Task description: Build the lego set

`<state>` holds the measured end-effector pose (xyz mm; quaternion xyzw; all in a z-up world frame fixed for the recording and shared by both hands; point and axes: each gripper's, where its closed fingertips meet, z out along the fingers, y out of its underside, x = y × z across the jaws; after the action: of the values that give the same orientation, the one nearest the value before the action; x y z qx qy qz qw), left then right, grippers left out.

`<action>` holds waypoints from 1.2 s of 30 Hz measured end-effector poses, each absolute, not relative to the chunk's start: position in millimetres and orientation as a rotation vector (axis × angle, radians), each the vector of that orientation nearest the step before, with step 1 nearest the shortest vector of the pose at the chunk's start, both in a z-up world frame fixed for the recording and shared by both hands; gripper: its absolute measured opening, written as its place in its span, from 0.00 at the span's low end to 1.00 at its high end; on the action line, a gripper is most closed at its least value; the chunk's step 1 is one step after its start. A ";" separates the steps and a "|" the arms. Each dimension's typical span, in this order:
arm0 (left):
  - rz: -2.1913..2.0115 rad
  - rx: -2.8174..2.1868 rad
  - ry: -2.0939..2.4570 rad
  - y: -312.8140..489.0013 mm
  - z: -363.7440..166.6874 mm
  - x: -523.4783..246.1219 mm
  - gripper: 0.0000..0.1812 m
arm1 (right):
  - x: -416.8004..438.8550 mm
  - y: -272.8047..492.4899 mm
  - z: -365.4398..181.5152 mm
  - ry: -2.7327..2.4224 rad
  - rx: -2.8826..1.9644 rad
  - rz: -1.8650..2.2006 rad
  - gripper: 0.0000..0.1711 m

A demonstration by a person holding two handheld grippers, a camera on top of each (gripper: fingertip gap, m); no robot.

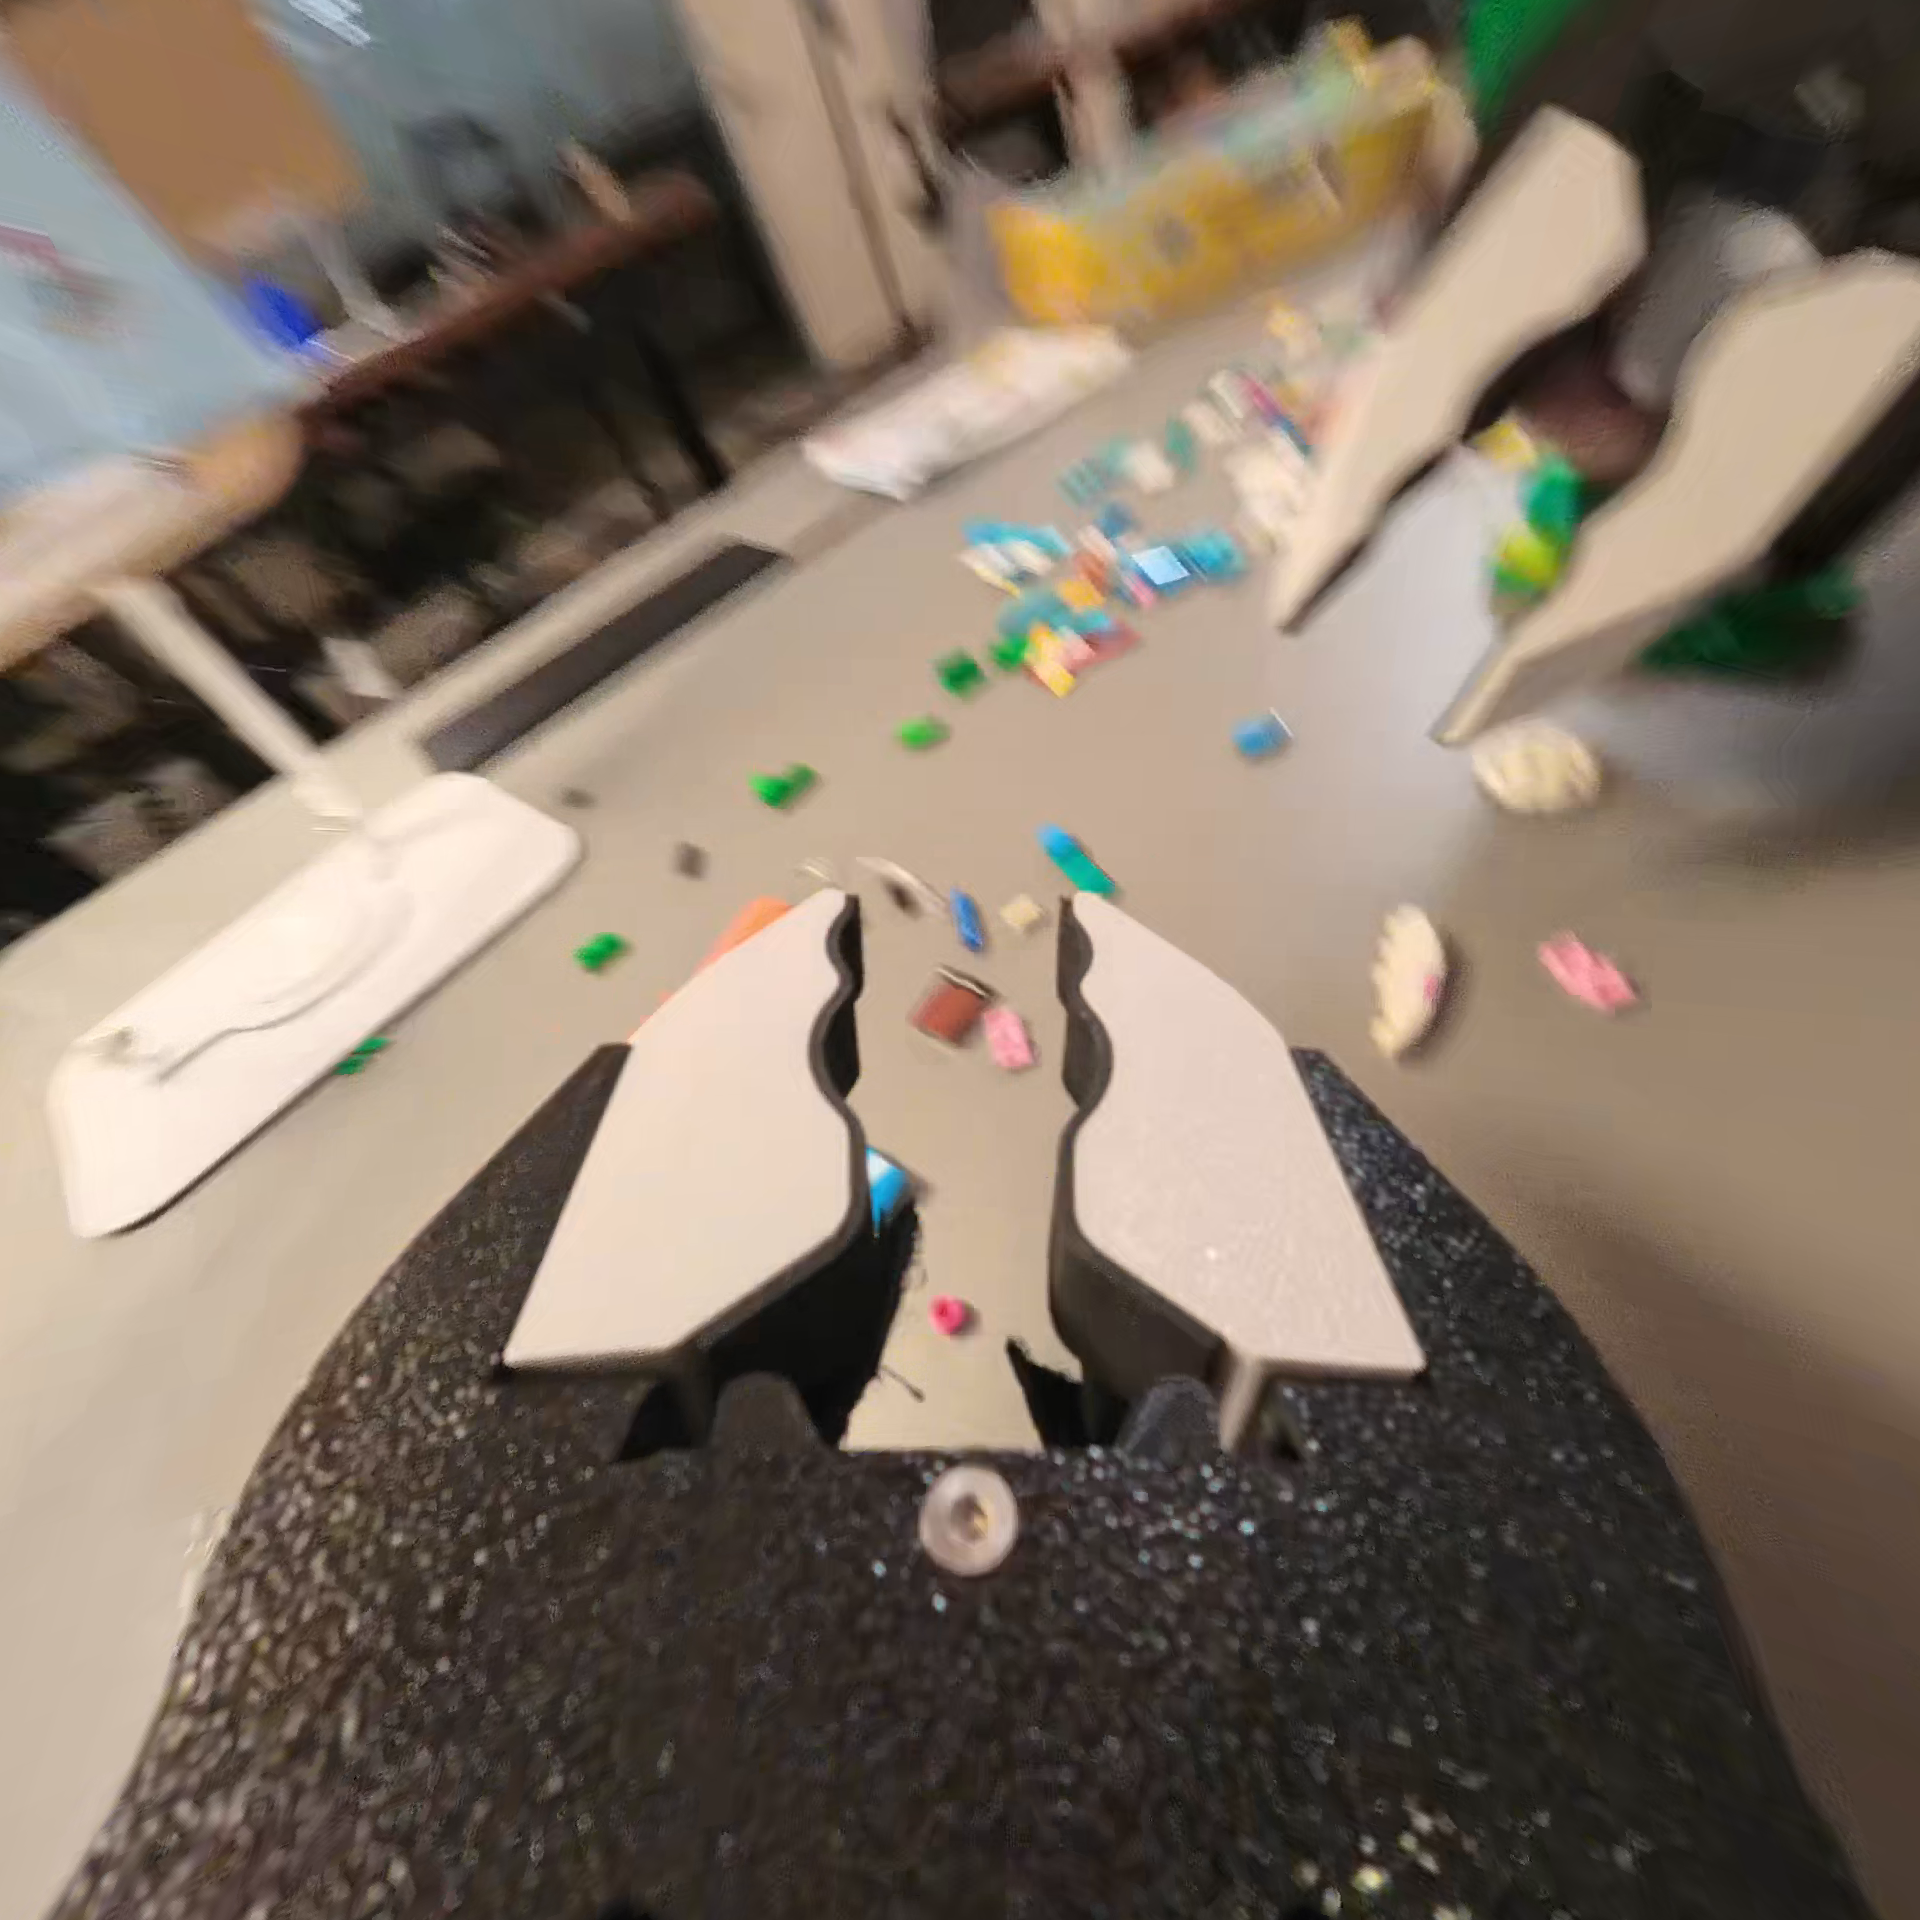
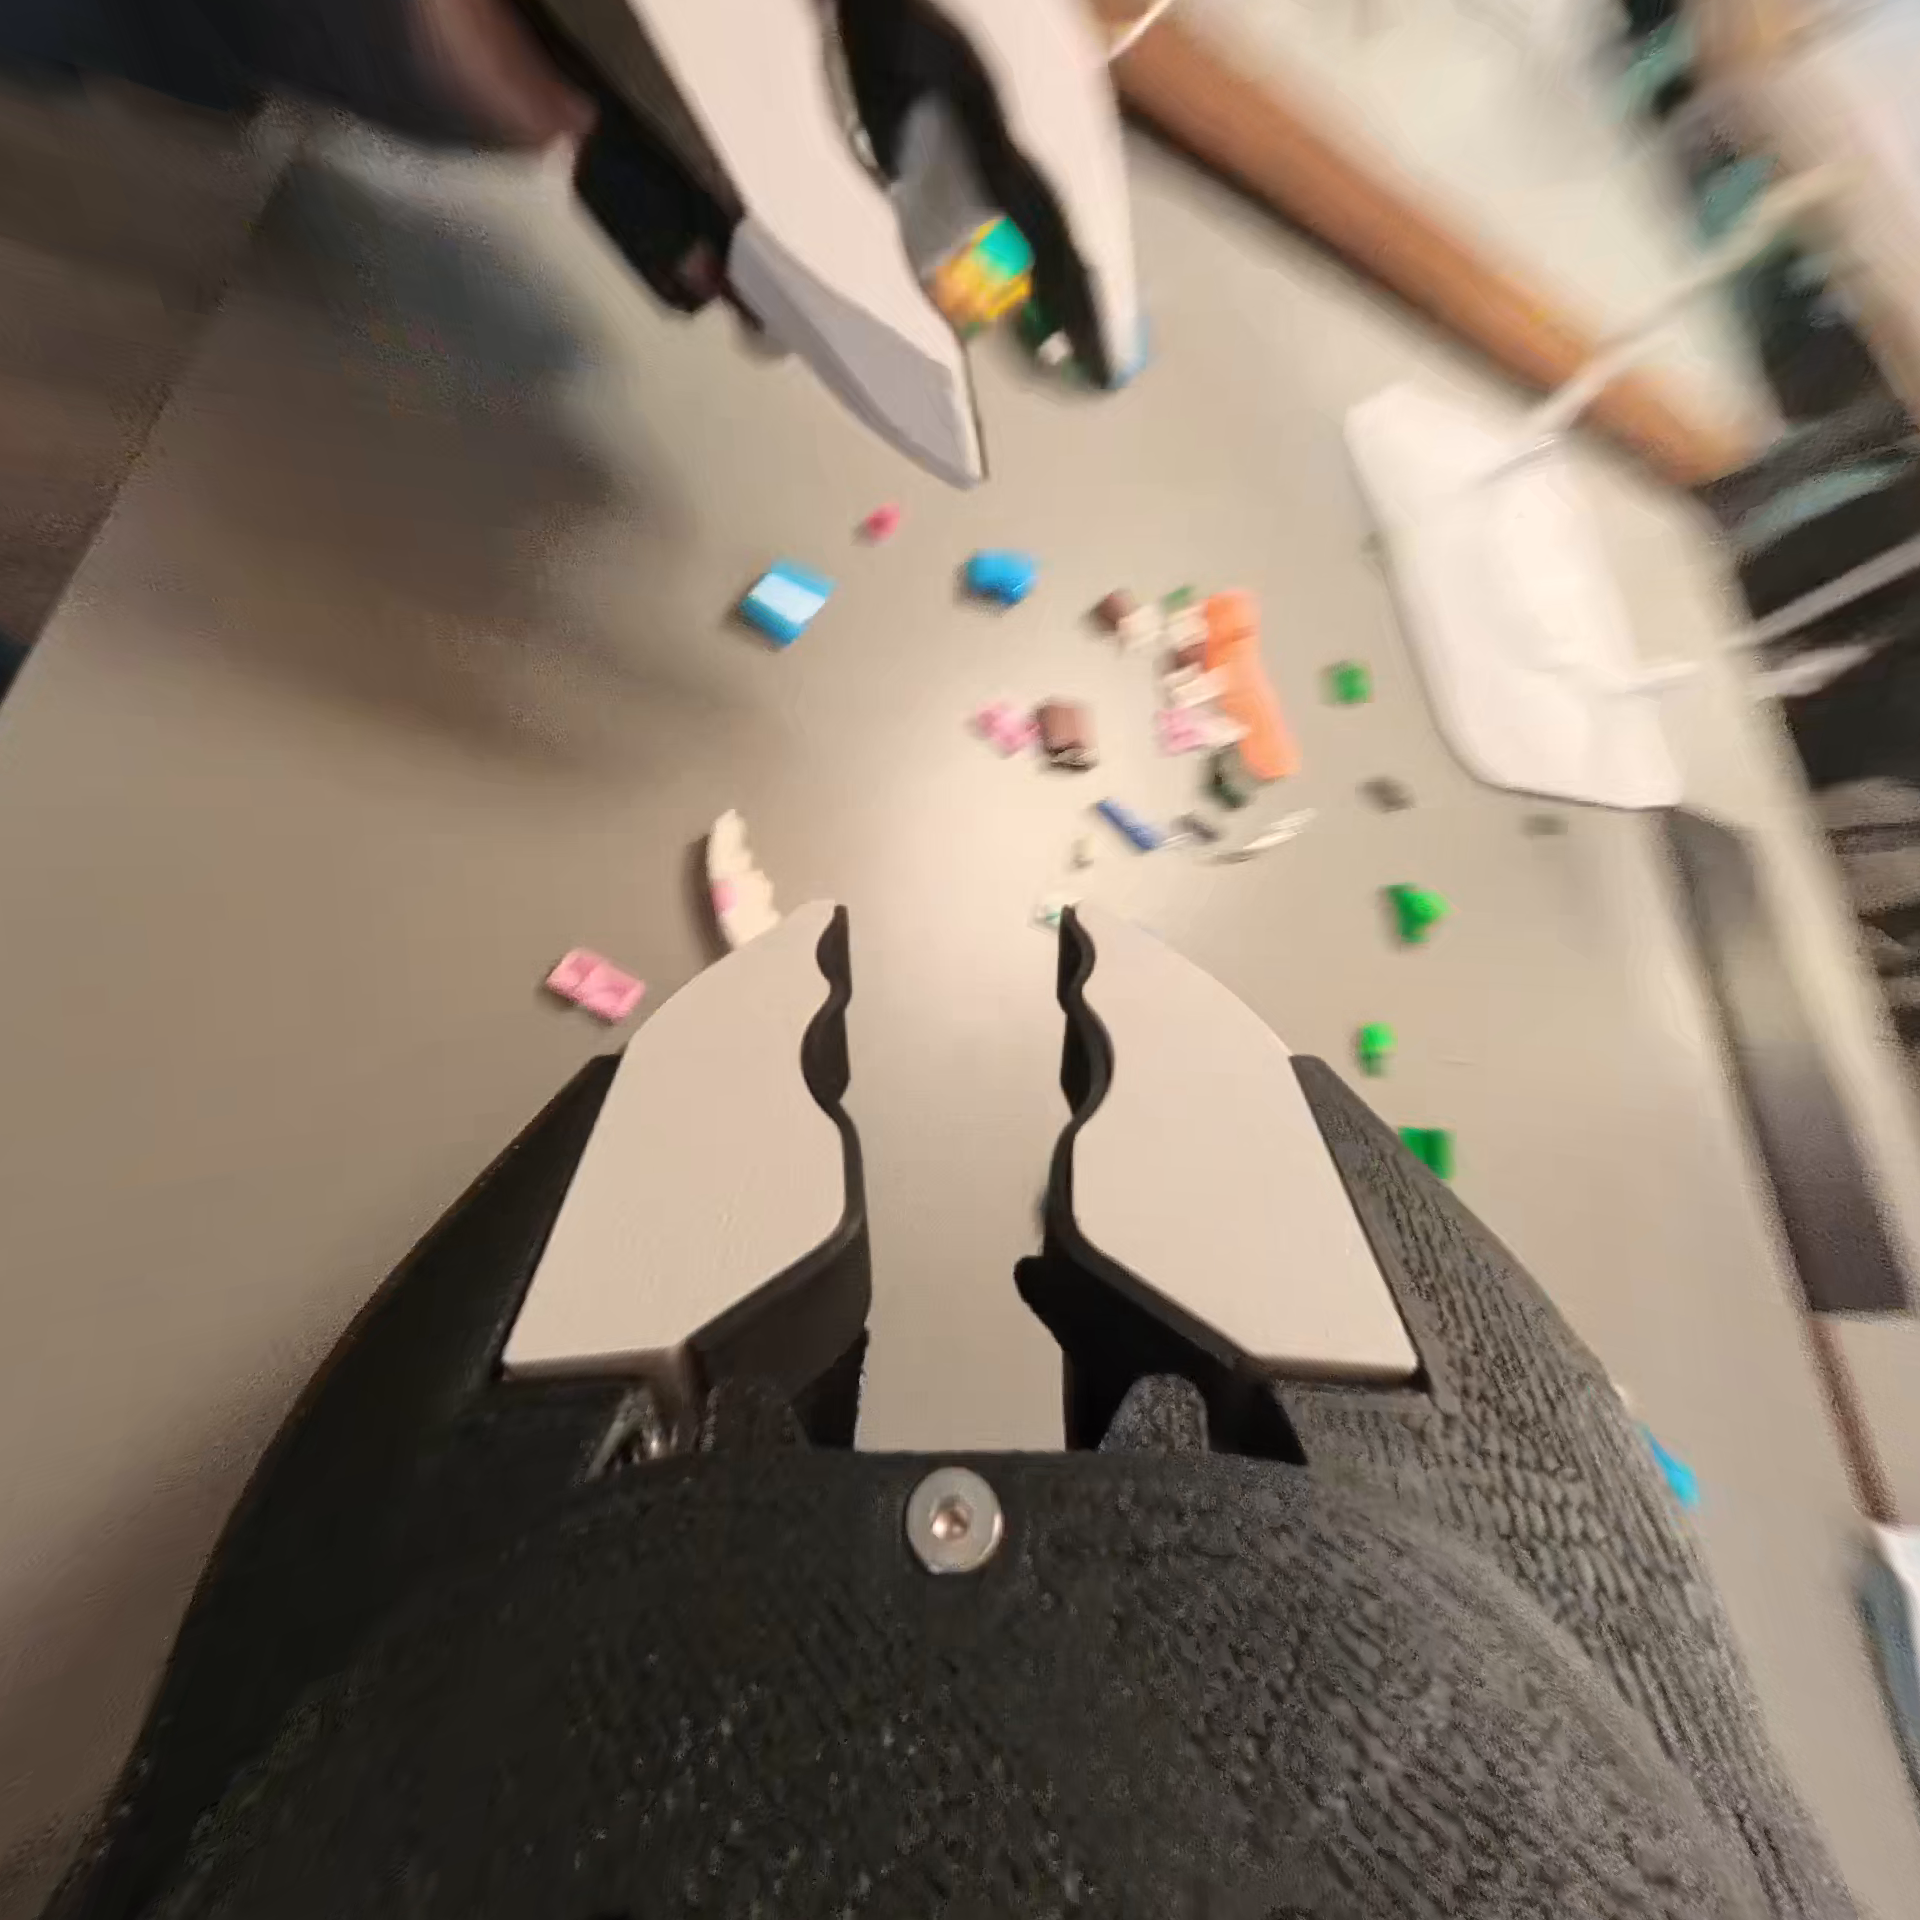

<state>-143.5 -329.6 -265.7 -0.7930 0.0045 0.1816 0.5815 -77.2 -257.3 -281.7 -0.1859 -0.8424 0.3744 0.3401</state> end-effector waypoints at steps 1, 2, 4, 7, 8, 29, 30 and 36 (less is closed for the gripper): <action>0.455 -1.742 -0.076 -335.0 -250.0 -154.8 0.19 | -81.5 -248.5 -265.1 -2.022 -0.508 1.013 0.20; 0.480 -1.640 -0.145 -341.1 -237.1 -164.4 0.18 | -84.5 -236.6 -248.1 -1.832 -0.533 1.034 0.16; 0.530 -1.496 -0.230 -350.5 -222.5 -178.3 0.16 | -79.6 -210.5 -219.1 -1.467 -0.573 1.045 0.10; 0.596 -1.408 -0.260 -353.8 -221.4 -184.3 0.10 | -64.6 -203.3 -208.0 -1.313 -0.562 1.030 0.00; 0.611 -1.411 -0.244 -353.7 -221.1 -182.3 0.08 | -62.8 -203.4 -205.6 -1.295 -0.552 1.006 0.00; 0.834 -1.536 -0.106 -346.1 -239.0 -176.0 0.00 | -35.9 -115.3 -180.3 -1.290 -0.752 0.971 0.03; 0.828 -1.536 -0.101 -345.6 -239.0 -175.3 0.00 | -29.1 -102.5 -177.8 -1.269 -0.784 0.999 0.04; 0.841 -1.556 -0.047 -339.8 -240.9 -170.5 0.00 | -6.7 -37.4 -169.2 -1.279 -0.955 1.030 0.05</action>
<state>-170.5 -339.8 -240.9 -0.6803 -0.0204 0.3678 0.6336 -6.7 -37.4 -169.2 -0.4089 -0.5475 0.4409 0.5820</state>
